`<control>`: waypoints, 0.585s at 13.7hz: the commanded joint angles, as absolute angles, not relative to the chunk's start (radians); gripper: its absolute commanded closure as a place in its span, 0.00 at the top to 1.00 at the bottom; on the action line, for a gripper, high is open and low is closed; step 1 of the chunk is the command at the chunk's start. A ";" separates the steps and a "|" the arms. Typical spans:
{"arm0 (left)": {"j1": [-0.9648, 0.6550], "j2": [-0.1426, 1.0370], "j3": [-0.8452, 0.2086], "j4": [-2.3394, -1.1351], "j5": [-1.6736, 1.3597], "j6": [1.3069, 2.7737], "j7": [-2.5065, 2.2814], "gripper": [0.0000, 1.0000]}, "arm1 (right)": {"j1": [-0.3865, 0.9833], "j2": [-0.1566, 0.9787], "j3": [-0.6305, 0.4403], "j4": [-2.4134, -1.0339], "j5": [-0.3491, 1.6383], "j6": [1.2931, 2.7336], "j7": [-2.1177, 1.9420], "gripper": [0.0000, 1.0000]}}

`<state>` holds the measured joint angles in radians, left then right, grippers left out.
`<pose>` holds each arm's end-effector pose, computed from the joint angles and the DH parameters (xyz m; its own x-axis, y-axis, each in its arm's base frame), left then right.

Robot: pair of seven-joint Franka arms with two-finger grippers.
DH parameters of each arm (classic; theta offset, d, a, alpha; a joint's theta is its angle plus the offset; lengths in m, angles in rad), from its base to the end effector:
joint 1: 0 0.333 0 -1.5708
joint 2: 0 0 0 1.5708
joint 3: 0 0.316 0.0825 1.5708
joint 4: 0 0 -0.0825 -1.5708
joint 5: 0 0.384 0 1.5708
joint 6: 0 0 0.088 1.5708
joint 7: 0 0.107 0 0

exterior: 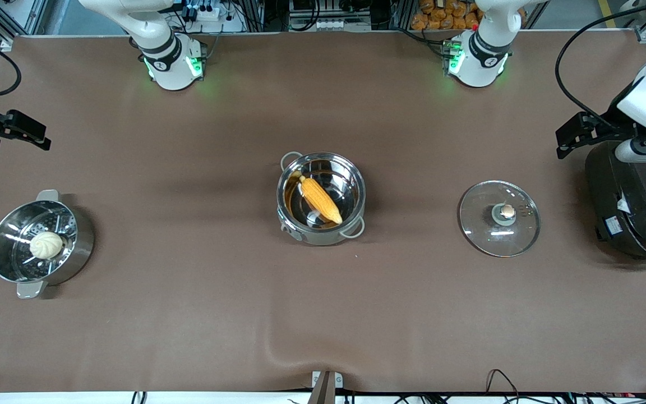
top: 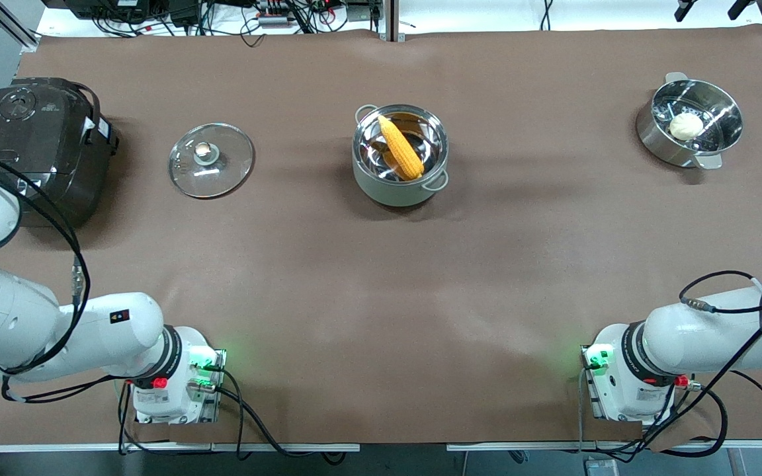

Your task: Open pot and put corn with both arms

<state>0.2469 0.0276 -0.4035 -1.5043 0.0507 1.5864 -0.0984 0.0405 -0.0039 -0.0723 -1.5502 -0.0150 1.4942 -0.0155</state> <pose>0.5592 -0.0794 0.6432 0.9965 -0.0580 0.0603 -0.0560 -0.9978 -0.0341 0.5451 -0.0191 0.6298 0.9985 -0.0174 -0.0523 -0.0167 -0.9998 0.0139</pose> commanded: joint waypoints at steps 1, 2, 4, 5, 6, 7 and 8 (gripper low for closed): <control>0.256 0.017 -0.400 -1.499 0.032 1.565 -0.092 1.00 | 0.018 -0.020 -0.052 -1.549 0.006 1.483 -0.043 1.00; 0.258 0.015 -0.399 -1.502 0.034 1.559 -0.089 1.00 | 0.018 -0.020 -0.052 -1.551 0.006 1.485 -0.063 1.00; 0.268 0.012 -0.396 -1.500 0.032 1.514 -0.106 1.00 | 0.015 -0.020 -0.054 -1.551 0.006 1.491 -0.067 1.00; 0.279 0.006 -0.396 -1.500 0.031 1.514 -0.109 1.00 | 0.017 -0.020 -0.055 -1.551 0.006 1.493 -0.067 1.00; 0.282 0.000 -0.397 -1.503 0.031 1.514 -0.109 1.00 | 0.014 -0.018 -0.055 -1.551 0.006 1.494 -0.067 1.00; 0.282 -0.008 -0.403 -1.509 0.029 1.514 -0.135 1.00 | 0.015 -0.018 -0.055 -1.551 0.008 1.493 -0.067 1.00; 0.281 -0.009 -0.406 -1.511 0.028 1.513 -0.215 1.00 | 0.015 -0.018 -0.055 -1.551 0.006 1.493 -0.067 1.00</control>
